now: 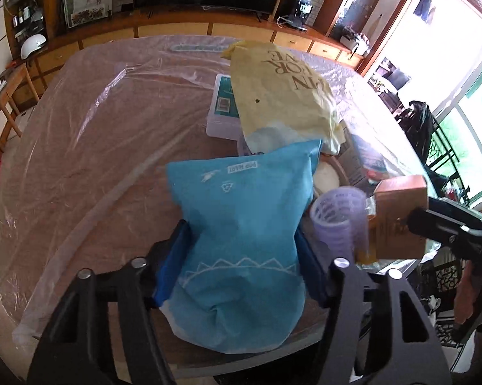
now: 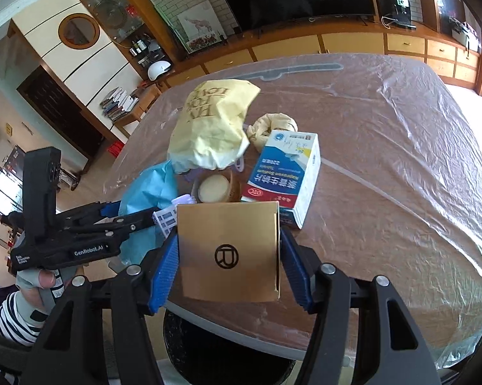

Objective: Collect trash
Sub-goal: 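Carry the blue bag and cardboard box toward the black trash bin, then open the left tool over the bin while the right tool drops the cardboard box in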

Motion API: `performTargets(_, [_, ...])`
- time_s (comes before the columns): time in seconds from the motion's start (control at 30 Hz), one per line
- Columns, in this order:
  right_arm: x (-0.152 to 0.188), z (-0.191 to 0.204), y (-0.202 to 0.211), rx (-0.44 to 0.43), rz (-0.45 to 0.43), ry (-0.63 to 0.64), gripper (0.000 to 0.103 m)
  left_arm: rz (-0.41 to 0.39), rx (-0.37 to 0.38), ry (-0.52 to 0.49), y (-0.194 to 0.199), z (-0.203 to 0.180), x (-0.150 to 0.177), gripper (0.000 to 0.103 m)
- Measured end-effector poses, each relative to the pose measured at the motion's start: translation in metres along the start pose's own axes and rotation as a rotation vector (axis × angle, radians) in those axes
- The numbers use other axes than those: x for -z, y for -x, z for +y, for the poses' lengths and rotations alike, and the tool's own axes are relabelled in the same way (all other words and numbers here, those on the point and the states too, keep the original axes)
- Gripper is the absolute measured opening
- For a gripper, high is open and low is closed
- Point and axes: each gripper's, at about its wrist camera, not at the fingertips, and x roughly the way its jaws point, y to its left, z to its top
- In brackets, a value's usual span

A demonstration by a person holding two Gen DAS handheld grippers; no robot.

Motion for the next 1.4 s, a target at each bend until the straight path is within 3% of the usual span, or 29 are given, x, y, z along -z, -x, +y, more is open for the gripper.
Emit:
performTargets(0.13, [-0.002, 0.004, 0.006, -0.016, -0.019, 0.012, 0.058, -0.034, 0.011, 0.006, 0.013, 0.002, -0.001, 0.048])
performTargets(0.37, [-0.001, -0.003, 0.036, -0.112, -0.067, -0.044, 0.058, -0.109, 0.061, -0.005, 0.048, 0.000, -0.004, 0.046])
performTargets(0.57, [0.008, 0.002, 0.055, -0.173, -0.064, -0.040, 0.058, -0.115, 0.095, -0.065, 0.066, -0.013, 0.002, 0.046])
performTargets(0.83, [0.041, 0.009, 0.067, -0.193, -0.002, -0.016, 0.058, -0.054, 0.151, -0.199, 0.076, -0.037, 0.030, 0.046])
performTargets(1.13, [0.082, 0.011, 0.063, -0.192, 0.094, -0.013, 0.058, 0.076, 0.211, -0.327, 0.067, -0.060, 0.079, 0.046])
performTargets(1.4, [0.110, 0.010, 0.033, -0.140, 0.188, -0.008, 0.058, 0.169, 0.182, -0.383, 0.037, -0.066, 0.104, 0.046])
